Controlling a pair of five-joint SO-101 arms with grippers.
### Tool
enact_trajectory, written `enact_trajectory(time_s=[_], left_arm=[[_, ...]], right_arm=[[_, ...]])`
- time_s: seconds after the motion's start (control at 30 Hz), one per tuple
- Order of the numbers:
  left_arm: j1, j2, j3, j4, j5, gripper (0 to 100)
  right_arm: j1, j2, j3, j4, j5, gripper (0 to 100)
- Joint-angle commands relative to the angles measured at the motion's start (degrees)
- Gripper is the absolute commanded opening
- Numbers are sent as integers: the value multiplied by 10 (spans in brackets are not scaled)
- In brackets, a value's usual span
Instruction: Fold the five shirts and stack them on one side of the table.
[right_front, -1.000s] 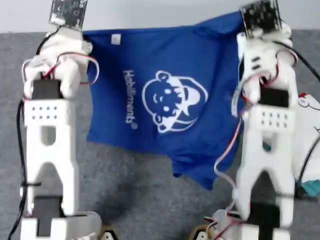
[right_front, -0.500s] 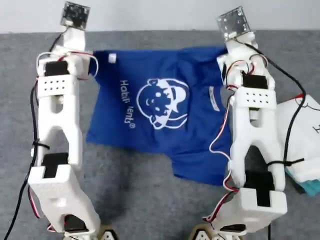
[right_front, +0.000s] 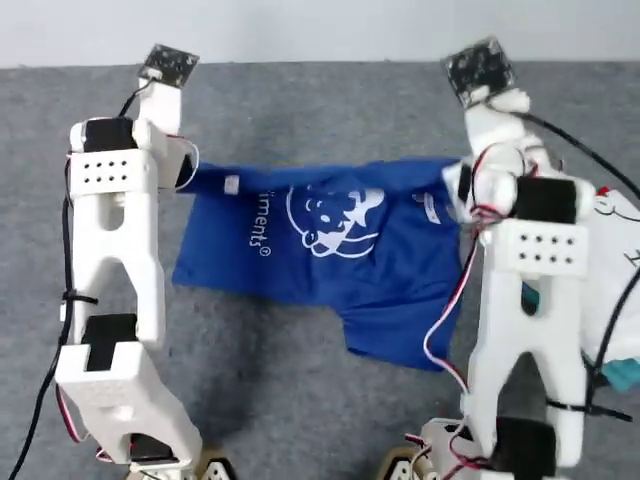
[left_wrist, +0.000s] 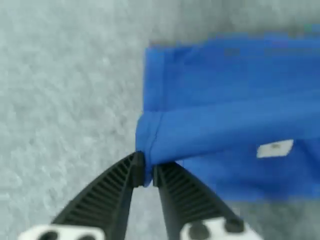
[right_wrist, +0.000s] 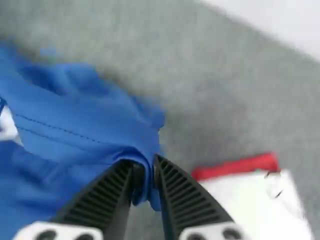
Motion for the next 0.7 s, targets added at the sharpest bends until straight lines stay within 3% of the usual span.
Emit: enact_trajectory(time_s=[0.0, 0.3, 0.47, 0.67], left_arm=[[0, -34, -17, 43, -15, 12], [18, -33, -8, 89, -15, 12], [42, -33, 56, 84, -17, 12], [42, -35, 138, 20, -17, 12]], right_arm=[[0, -51, 136, -40, -6, 9], [-20, -212, 392, -102, -4, 9], [-44, -247, 440, -101, 4, 9], [-68, -261, 445, -73, 59, 9]])
